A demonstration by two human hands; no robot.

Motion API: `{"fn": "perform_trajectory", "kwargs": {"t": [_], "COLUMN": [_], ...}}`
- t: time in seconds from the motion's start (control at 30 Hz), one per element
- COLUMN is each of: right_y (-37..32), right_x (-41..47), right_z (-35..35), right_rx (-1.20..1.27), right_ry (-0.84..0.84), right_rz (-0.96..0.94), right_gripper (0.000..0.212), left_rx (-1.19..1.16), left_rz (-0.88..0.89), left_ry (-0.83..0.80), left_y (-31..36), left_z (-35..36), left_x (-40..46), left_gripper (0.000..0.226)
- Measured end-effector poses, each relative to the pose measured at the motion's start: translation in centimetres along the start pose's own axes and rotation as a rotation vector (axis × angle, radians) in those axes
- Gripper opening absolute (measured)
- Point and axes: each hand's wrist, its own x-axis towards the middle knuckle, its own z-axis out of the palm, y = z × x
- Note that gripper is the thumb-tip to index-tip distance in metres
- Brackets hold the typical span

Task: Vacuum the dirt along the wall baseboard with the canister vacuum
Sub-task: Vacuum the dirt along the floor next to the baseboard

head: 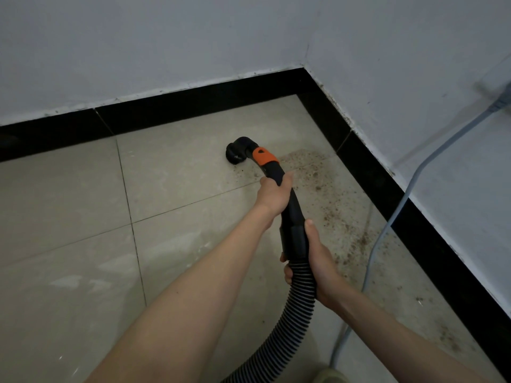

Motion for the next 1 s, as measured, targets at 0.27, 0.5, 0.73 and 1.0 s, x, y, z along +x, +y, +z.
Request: {"fn": "perform_trajectory", "kwargs": {"t": [0.27,0.5,0.73,1.0], "right_y": [0.4,0.7,-0.5,0.4], "right_x": [-1.2,-1.4,-0.6,0.5], "right_z": [0.7,1.1,2.2,4.0], "right_rx": [-0.224,-0.35,-0.34,-0.659], "right_ry": [-0.013,-0.121,-0.262,-0.259], "right_rz": [-0.14,-0.086,0.027,-0.101], "right_gripper": [0.073,0.041,0.043,0.038], "left_rx": [-0.153,-0.092,-0.174,-0.245], "left_rz": [-0.101,-0.096,-0.143,-0.137], "left_ry": [0.158,0.101,0.062,0.071], "left_y": [0.8,0.8,-1.1,-4.4], "left_z": [-3.9,-6.3,-7.4,-8.0], "left_x": [1.2,0.9,-0.5,-2.3], "left_gripper": [0.032,0.033,0.028,0.032]}}
